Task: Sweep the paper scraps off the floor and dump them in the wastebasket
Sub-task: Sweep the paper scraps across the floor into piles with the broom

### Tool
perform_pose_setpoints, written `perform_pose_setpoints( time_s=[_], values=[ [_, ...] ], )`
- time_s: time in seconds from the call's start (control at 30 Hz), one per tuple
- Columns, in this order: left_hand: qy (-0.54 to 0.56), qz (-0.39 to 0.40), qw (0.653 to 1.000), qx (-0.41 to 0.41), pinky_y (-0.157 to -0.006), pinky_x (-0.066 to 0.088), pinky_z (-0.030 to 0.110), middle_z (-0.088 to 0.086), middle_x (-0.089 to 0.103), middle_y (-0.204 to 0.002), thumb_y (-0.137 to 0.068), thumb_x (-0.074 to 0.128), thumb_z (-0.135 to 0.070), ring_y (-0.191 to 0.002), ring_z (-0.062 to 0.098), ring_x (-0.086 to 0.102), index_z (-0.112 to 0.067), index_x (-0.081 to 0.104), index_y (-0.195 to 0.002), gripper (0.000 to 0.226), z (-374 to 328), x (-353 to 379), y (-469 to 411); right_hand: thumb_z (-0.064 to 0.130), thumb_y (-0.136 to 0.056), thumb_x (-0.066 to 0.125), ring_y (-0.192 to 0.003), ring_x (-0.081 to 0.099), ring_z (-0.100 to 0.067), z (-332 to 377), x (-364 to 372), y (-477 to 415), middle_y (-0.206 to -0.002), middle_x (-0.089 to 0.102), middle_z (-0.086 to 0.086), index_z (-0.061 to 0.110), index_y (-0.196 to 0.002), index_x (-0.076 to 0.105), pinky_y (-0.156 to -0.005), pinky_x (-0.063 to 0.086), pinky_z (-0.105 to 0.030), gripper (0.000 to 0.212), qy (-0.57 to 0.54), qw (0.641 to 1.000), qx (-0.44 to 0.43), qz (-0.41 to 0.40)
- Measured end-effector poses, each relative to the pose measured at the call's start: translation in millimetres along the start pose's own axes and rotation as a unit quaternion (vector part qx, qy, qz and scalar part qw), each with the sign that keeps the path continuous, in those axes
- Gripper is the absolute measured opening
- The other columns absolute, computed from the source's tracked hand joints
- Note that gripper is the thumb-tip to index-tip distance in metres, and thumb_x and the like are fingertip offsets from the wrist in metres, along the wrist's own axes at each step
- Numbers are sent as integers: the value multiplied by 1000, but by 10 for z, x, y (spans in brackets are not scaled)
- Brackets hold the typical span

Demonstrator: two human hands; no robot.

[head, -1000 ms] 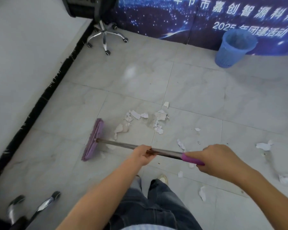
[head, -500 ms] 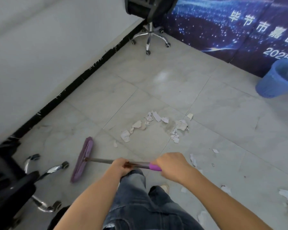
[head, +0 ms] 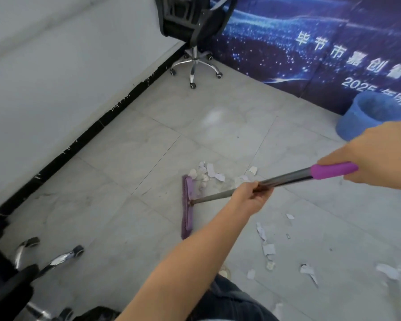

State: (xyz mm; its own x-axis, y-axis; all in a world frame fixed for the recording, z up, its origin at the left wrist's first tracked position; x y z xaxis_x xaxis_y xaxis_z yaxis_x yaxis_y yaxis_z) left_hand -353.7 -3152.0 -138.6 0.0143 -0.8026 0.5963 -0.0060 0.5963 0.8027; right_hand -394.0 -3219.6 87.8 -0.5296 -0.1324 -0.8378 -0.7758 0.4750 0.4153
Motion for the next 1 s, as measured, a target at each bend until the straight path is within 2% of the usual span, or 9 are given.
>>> perform_pose_setpoints(
  time_s=[0.1, 0.17, 0.23, 0.33, 0.47, 0.6, 0.77, 0.87, 1.0],
  values=[
    [-37, -11, 999, -1, -29, 45, 32, 19, 49, -79, -100, 35, 1, -69, 30, 49, 8, 44, -76, 27, -170, 64, 66, 40, -85, 45, -72, 48, -5, -70, -133, 2, -68, 46, 15, 63, -115, 39, -75, 49, -18, 38, 10, 1000, 0, -20],
    [-44, -40, 998, 6, -59, 58, 31, 20, 49, -83, -100, 36, 2, -85, 36, 54, 8, 44, -77, 24, -378, -33, 69, 37, -87, 45, -71, 45, -6, -39, -169, -99, -63, 40, 15, 61, -115, 41, -63, 43, -17, 38, -9, 1000, 8, -22],
    [-54, -82, 995, 6, -96, 46, 36, 21, 52, -95, -100, 36, 1, -114, 35, 52, 9, 44, -79, 23, -631, -241, -2, 31, -86, 46, -71, 44, -10, 95, -82, -311, -65, 43, 9, 53, -115, 48, -53, 32, -18, 36, -42, 999, 1, -24],
    [-83, -145, 986, 6, -94, 42, 40, 22, 51, -111, -99, 38, 1, -119, 29, 52, 9, 45, -82, 21, -1046, -591, -150, 24, -87, 45, -79, 51, -18, 445, 228, -751, -77, 45, 6, 43, -113, 53, -49, 21, -19, 33, -88, 996, -18, -9],
    [-115, -225, 968, -5, -90, 43, 38, 17, 48, -82, -99, 39, 1, -83, 30, 55, 4, 46, -85, 16, -1429, -902, -366, 20, -91, 42, -94, 55, -25, 869, 577, -1189, -93, 54, -5, 34, -121, 49, -51, 23, -24, 34, -136, 990, -41, 25],
    [-163, -243, 955, -46, -100, 42, 38, 21, 50, -98, -99, 39, 1, -124, 28, 50, 7, 45, -79, 21, -1388, -745, -635, 18, -91, 44, -100, 58, -24, 577, 822, -1321, -92, 56, -4, 34, -118, 50, -47, 14, -20, 32, -168, 985, 9, 43],
    [-246, -190, 946, -90, -105, 38, 40, 18, 51, -93, -99, 38, 1, -114, 32, 54, 8, 48, -98, 12, -981, -314, -1035, 17, -89, 45, -78, 45, -21, 6, 1086, -1106, -78, 42, 1, 38, -115, 49, -47, 17, -21, 34, -196, 973, 104, 68],
    [-305, -147, 934, -117, -95, 48, 38, 16, 48, -81, -99, 39, 2, -74, 30, 52, 6, 46, -88, 13, -619, -96, -1222, 17, -88, 46, -76, 42, -18, -276, 1301, -778, -67, 38, 3, 37, -112, 51, -47, 17, -21, 32, -206, 958, 171, 100],
    [-409, -120, 886, -182, -32, 47, 28, 15, 48, -77, -98, 39, 3, -66, 26, 50, 2, 40, -75, 23, -87, 142, -1238, 19, -86, 47, -74, 45, -14, -505, 1429, -219, -72, 45, 6, 38, -109, 53, -48, 21, -20, 30, -222, 932, 249, 143]
  ],
)
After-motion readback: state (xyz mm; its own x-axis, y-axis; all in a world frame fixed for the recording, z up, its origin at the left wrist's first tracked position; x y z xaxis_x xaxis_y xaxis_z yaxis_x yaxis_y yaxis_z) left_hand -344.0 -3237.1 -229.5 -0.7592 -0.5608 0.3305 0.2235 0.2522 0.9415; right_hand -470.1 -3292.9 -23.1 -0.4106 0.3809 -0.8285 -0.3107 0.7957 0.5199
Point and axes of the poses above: each hand's wrist, its own y-axis away from the middle knuckle, its own x-axis out of the palm, z = x × y, the point moved 9 cm from there along -y, towards the middle knuckle
